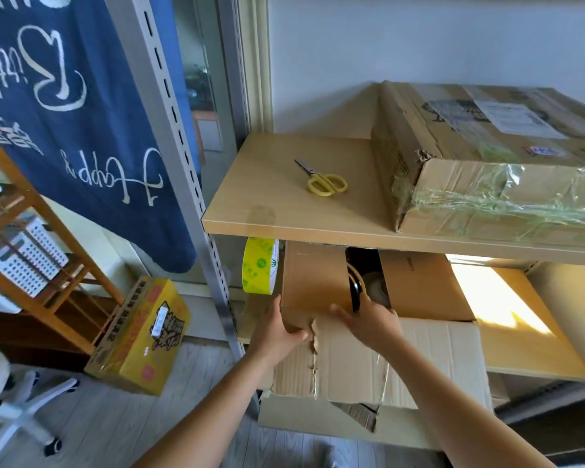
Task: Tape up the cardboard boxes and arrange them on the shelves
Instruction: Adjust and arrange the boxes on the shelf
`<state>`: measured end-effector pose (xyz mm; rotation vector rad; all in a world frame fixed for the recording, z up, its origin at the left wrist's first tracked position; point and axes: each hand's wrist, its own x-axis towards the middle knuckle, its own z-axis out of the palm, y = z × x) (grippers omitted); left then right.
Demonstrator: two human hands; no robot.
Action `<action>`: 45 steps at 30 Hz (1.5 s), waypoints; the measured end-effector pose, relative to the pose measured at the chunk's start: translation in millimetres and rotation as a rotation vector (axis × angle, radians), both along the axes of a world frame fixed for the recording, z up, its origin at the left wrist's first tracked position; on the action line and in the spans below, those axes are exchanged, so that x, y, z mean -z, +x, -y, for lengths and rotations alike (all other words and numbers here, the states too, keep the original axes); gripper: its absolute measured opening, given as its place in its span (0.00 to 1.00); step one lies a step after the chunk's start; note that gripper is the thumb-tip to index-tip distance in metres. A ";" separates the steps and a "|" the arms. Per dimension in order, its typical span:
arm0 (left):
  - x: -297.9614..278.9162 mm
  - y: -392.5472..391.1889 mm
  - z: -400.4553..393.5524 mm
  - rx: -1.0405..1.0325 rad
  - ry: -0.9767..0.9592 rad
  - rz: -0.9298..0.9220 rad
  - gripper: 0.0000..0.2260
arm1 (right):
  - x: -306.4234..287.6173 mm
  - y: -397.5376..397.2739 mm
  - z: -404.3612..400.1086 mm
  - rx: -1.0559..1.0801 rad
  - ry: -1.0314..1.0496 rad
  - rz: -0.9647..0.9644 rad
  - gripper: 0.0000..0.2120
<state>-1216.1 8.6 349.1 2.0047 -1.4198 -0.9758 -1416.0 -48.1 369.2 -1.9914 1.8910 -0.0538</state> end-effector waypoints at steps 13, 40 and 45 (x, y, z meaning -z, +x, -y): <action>2.0 -42.9 -28.0 -0.055 -0.167 0.358 0.28 | -29.7 1.0 -35.9 0.320 -0.031 1.118 0.05; -5.3 -57.5 -11.5 -0.001 -0.129 0.121 0.20 | -1.0 -50.7 -49.6 -0.301 -0.021 0.037 0.15; -19.7 -54.6 -8.7 0.083 0.002 -0.102 0.11 | 0.6 -50.0 -48.6 -0.208 -0.080 0.044 0.14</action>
